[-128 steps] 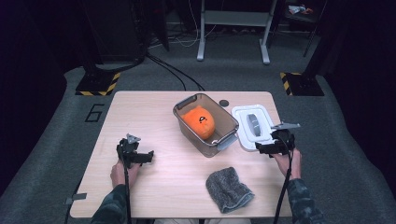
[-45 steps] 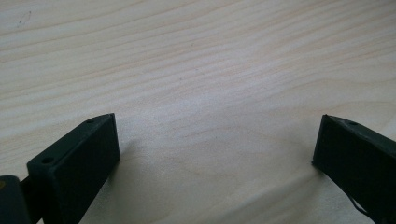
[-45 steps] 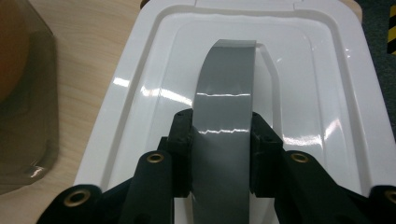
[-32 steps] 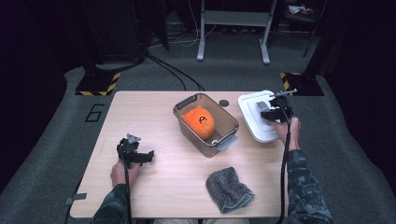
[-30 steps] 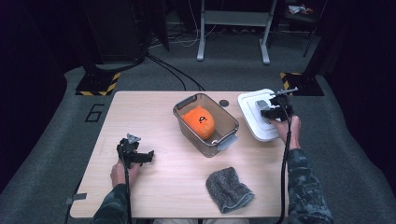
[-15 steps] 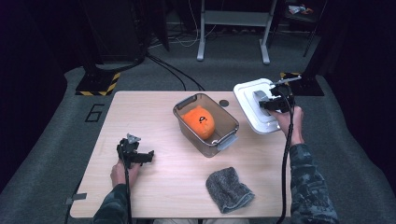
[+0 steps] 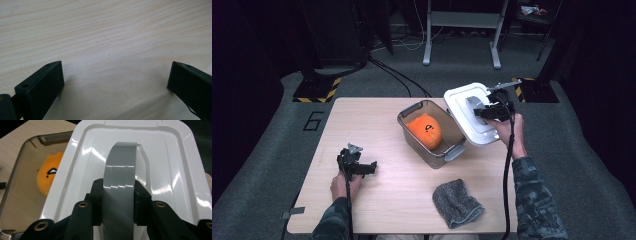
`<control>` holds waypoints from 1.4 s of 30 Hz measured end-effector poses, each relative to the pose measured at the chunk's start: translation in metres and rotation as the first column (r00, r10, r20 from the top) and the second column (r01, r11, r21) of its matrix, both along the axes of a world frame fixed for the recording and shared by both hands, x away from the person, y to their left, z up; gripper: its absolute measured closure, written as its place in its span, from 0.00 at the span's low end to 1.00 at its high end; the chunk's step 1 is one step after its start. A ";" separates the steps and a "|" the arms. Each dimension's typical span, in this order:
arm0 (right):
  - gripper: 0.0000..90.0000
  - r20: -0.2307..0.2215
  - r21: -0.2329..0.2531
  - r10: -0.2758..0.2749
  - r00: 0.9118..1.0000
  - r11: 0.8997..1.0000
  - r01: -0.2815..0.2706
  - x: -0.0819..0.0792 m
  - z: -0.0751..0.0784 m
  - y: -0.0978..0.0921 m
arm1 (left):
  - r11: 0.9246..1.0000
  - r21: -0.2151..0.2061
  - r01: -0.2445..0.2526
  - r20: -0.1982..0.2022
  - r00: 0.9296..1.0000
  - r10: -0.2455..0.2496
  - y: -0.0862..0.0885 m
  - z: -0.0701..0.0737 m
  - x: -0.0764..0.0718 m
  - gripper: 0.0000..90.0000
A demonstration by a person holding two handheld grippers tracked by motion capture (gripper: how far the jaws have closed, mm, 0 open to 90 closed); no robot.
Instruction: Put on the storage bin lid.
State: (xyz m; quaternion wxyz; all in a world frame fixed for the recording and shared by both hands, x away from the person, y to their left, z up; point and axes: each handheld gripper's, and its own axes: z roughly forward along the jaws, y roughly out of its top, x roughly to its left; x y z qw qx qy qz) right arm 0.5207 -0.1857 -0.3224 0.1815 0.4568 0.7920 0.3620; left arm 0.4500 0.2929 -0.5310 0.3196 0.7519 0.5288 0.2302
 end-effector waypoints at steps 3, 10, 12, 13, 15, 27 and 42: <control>0.74 -0.004 0.000 0.039 0.999 0.999 -0.039 -0.002 -0.002 0.020 | 1.000 0.000 0.000 0.000 1.000 0.000 0.000 0.000 0.000 0.00; 0.74 -0.012 0.003 0.105 0.994 0.994 -0.105 0.000 -0.009 0.045 | 1.000 -0.003 -0.002 0.001 1.000 0.002 0.000 0.000 0.000 0.00; 0.74 -0.019 -0.003 0.128 0.992 0.992 -0.128 0.002 -0.011 0.053 | 1.000 -0.003 -0.001 0.001 1.000 0.001 0.000 0.000 0.000 0.00; 0.74 -0.024 -0.007 0.151 0.988 0.988 -0.152 0.003 -0.013 0.060 | 1.000 0.000 0.000 -0.001 1.000 0.000 0.000 0.000 0.000 0.00; 0.74 -0.031 -0.003 0.176 0.984 0.984 -0.176 0.006 -0.016 0.067 | 1.000 0.001 0.001 -0.001 1.000 -0.001 0.000 0.000 0.000 0.00; 0.74 -0.059 -0.015 0.256 0.965 0.966 -0.258 0.015 -0.036 0.098 | 1.000 0.007 0.007 -0.005 1.000 -0.007 0.001 0.000 0.000 0.00; 0.74 -0.082 -0.014 0.302 0.950 0.953 -0.304 0.019 -0.046 0.127 | 1.000 0.006 0.007 -0.005 1.000 -0.007 0.001 0.000 0.000 0.00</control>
